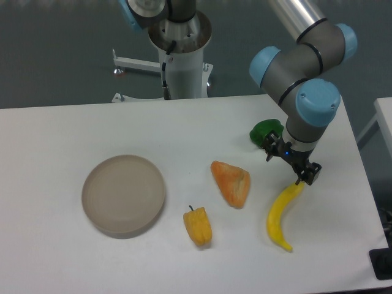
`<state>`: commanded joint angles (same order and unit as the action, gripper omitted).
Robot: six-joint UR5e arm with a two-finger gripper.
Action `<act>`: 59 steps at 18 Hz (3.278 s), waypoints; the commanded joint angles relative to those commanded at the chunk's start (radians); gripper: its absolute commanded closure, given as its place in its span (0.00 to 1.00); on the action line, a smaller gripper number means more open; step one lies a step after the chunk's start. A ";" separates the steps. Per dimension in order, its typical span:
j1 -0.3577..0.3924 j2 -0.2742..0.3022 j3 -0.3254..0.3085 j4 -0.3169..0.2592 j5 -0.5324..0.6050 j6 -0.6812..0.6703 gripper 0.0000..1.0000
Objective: Pick up the green pepper from the table
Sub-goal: 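Move the gripper over the green pepper and lower onto it, then close the gripper fingers around the green pepper, then lift the held green pepper up off the table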
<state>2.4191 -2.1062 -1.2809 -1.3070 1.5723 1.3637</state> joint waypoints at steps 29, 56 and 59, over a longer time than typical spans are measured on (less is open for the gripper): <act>0.127 0.186 -0.432 0.008 0.015 0.402 0.00; -0.014 0.009 0.060 -0.107 -0.019 0.001 0.69; -0.035 0.000 0.081 -0.107 0.008 0.017 0.69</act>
<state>2.3839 -2.1061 -1.1996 -1.4143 1.5800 1.3805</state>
